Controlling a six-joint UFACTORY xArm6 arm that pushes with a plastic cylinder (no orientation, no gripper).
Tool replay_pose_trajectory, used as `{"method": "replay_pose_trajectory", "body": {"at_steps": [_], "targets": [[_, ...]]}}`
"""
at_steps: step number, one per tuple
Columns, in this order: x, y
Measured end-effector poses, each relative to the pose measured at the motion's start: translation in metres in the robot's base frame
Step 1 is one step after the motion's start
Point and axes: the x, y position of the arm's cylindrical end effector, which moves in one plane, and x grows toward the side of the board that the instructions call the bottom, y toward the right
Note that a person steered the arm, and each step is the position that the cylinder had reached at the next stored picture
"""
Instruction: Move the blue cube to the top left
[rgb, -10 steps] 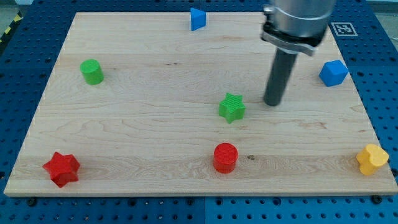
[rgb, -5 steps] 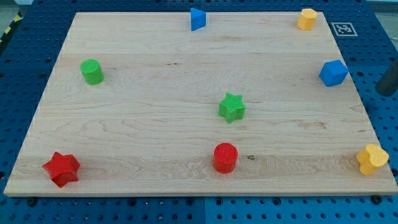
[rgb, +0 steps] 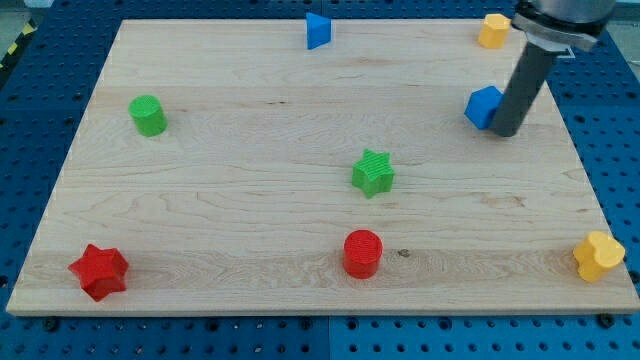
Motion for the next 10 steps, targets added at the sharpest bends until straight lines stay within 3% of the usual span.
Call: {"method": "replay_pose_trajectory", "body": {"at_steps": [2,3,5,7,10], "targets": [[-0.016,0.027],[-0.045,0.037],[-0.048,0.037],[-0.027,-0.043],[-0.033,-0.161]]}}
